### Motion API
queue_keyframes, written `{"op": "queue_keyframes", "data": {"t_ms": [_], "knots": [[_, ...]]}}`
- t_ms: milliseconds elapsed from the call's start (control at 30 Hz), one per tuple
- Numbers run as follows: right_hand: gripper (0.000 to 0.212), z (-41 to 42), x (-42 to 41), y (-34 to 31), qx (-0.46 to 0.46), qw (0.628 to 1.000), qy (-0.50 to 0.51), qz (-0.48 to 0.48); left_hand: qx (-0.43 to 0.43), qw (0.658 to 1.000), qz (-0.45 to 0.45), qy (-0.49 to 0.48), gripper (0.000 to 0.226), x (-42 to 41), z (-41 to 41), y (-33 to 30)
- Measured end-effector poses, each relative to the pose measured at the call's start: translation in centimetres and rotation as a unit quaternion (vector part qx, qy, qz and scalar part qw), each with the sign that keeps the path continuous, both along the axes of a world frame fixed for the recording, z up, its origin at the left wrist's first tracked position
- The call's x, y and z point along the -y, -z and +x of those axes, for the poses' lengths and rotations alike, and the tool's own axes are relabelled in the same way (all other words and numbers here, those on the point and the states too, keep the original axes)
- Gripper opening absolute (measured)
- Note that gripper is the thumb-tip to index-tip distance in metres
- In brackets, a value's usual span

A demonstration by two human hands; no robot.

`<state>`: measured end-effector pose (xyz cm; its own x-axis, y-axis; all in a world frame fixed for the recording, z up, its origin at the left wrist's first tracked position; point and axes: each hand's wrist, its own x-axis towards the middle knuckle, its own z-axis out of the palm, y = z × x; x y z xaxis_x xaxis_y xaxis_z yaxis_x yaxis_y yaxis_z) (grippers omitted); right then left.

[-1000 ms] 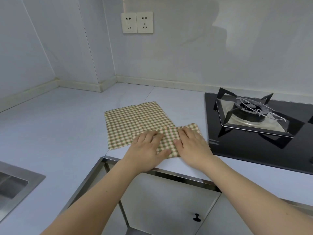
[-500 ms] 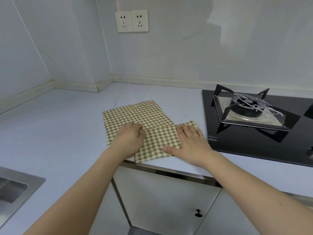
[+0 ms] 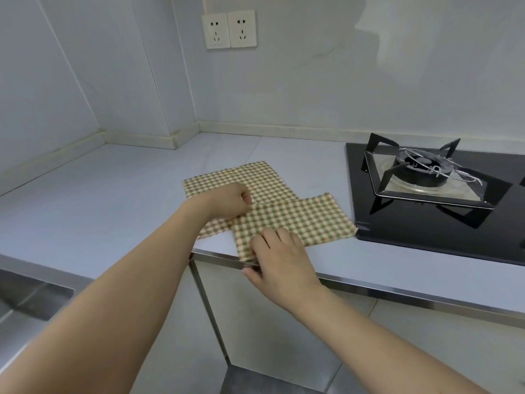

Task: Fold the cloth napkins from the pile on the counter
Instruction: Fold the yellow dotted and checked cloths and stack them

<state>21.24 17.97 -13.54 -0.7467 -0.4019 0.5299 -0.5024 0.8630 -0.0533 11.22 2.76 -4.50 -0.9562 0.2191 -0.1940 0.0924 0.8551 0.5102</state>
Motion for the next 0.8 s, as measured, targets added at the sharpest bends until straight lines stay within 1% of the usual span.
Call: {"op": "queue_keyframes", "data": {"t_ms": [67,167,233,300,367,400,467,500,567,600,633,667,800], "knots": [[0.032,0.2,0.1,-0.1,-0.01,1.0,0.008,-0.014,0.006,0.999,0.036,-0.007,0.015,0.5,0.5,0.3],[0.024,0.9,-0.3,-0.6,-0.022,0.999,-0.006,-0.049,0.005,0.998,0.068,-0.003,0.025,1.2,1.6,0.2],[0.025,1.6,-0.8,-1.3,0.01,0.993,-0.008,-0.114,0.011,0.996,0.091,0.006,0.026,1.7,2.8,-0.2],[0.028,2.4,-1.5,-2.1,0.074,0.978,-0.008,-0.195,0.025,0.991,0.13,0.02,0.03,2.4,4.1,-0.6],[0.029,3.4,-2.1,-2.8,0.143,0.954,-0.031,-0.263,0.044,0.984,0.171,0.027,0.038,3.1,5.2,-0.8],[0.027,3.7,-2.3,-3.2,0.177,0.935,-0.045,-0.303,0.057,0.98,0.185,0.036,0.04,3.5,5.6,-0.9],[0.021,4.1,-2.9,-3.8,0.227,0.887,-0.05,-0.399,0.087,0.973,0.206,0.058,0.044,4.1,6.0,-0.6],[0.019,4.1,-3.3,-4.1,0.244,0.862,-0.039,-0.442,0.098,0.969,0.215,0.066,0.041,4.2,6.1,-0.5],[0.018,3.8,-4.0,-4.6,0.28,0.82,-0.014,-0.499,0.098,0.969,0.214,0.075,0.023,3.7,6.1,-0.4],[0.019,3.7,-4.5,-4.9,0.296,0.806,-0.005,-0.513,0.089,0.971,0.209,0.072,0.015,3.2,6.2,-0.5],[0.019,3.6,-5.1,-5.1,0.305,0.801,0.004,-0.516,0.075,0.973,0.207,0.063,0.009,2.5,6.2,-0.6],[0.019,3.5,-5.8,-5.3,0.303,0.805,0.015,-0.509,0.06,0.975,0.21,0.051,0.007,1.7,6.2,-0.8],[0.019,2.3,-8.9,-6.0,0.241,0.863,0.08,-0.436,0.045,0.961,0.271,0.012,0.008,-2.3,5.1,-0.8]]}}
